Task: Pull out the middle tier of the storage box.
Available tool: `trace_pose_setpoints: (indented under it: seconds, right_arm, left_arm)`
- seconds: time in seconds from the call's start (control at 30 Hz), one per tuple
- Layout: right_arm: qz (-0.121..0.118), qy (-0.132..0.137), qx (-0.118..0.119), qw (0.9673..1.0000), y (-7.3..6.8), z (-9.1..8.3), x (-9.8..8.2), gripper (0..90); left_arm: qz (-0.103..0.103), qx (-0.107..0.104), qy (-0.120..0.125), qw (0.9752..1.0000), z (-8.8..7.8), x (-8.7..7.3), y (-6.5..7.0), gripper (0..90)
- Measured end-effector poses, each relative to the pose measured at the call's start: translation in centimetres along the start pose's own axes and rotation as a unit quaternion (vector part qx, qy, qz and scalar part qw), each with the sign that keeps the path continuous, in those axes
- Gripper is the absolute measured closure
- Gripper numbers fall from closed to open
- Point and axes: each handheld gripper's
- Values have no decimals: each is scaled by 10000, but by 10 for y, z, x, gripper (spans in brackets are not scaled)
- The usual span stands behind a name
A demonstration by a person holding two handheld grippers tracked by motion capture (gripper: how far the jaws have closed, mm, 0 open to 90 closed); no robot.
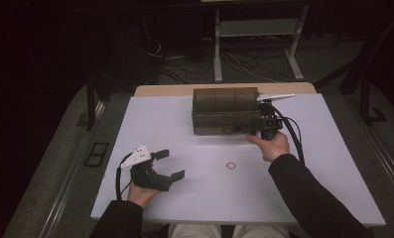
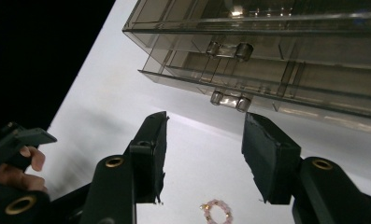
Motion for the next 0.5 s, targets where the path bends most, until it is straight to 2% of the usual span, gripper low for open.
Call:
trace_pose_setpoints:
  seconds: [0.17,0.3,0.43,0.5]
  right_arm:
    - [-221,-144,-151,9995,-2,2,8,494]
    - [-646,-259,-138,9975,-1,4,14,491]
    - [-1134,-374,-247,9925,-3,7,19,483]
    - [-1397,-449,-449,9882,-3,9,21,488]
  left_arm:
    - [7,-1,4,10000,0,0,0,0]
    - [8,9,6,10000,-1,0,-1,0]
    - [16,13,0,10000,-2,0,-1,0]
    - [11,7,11,10000,-2,0,-1,0]
Point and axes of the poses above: each handheld gripper's, and its own axes: z roughly forward along the jaws, x roughly out of its top, y roughly to its right, and after that the axes turned 14 degrees about -y, right-handed
